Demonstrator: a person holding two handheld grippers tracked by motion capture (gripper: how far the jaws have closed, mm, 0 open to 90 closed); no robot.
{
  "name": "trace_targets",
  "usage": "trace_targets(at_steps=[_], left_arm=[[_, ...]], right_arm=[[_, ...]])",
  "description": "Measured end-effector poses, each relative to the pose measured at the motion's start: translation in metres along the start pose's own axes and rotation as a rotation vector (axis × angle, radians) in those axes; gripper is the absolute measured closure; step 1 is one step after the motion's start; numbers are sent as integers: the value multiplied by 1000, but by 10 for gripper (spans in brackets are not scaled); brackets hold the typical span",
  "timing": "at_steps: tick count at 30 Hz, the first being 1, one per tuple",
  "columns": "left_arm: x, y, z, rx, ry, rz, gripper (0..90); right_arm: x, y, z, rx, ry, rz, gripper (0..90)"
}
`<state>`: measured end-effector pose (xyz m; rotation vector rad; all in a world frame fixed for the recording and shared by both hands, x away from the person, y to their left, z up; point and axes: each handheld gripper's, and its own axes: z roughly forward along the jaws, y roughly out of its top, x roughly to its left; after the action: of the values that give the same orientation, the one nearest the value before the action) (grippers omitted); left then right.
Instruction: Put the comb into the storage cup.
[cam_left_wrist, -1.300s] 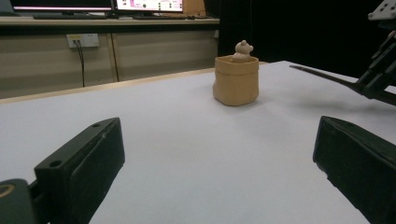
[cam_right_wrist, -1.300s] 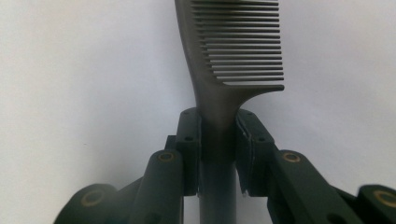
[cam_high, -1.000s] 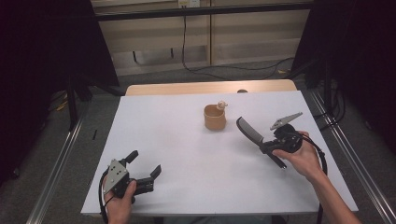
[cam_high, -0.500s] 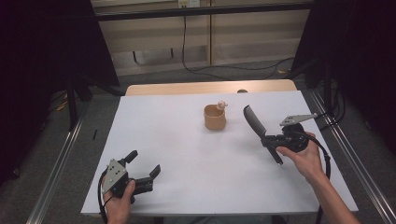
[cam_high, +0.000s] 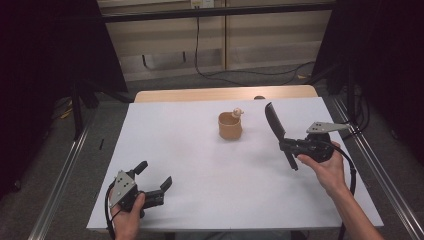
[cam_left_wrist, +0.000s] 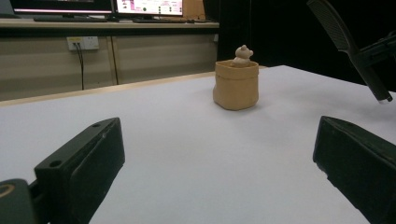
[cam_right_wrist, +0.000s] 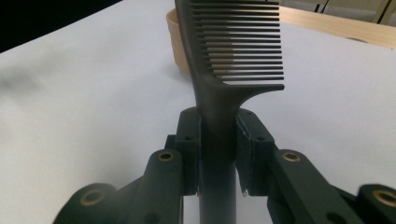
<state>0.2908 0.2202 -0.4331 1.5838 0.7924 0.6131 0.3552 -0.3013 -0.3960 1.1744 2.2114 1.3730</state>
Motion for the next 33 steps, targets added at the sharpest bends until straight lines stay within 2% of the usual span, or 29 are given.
trace_targets(at_steps=[6,10,11,15,19,20,33], left_arm=[[0,0,0,-3,-3,-2,22],[0,0,0,-2,-3,-2,22],[1,0,0,-3,-3,0,22],[1,0,0,-2,-4,0,22],[0,0,-1,-5,-1,0,22],[0,0,0,-5,-2,3,22],[1,1,0,-8,2,7,22]], right_arm=[[1,-1,1,-42,-2,-11,726],[5,1,-1,-103,-18,-31,727],[6,1,-2,-135,-17,-33,727],[6,1,-2,-165,-17,-38,727],[8,2,0,-194,6,-43,726],[11,3,1,-218,19,-53,726],[20,12,8,-293,37,-76,726]])
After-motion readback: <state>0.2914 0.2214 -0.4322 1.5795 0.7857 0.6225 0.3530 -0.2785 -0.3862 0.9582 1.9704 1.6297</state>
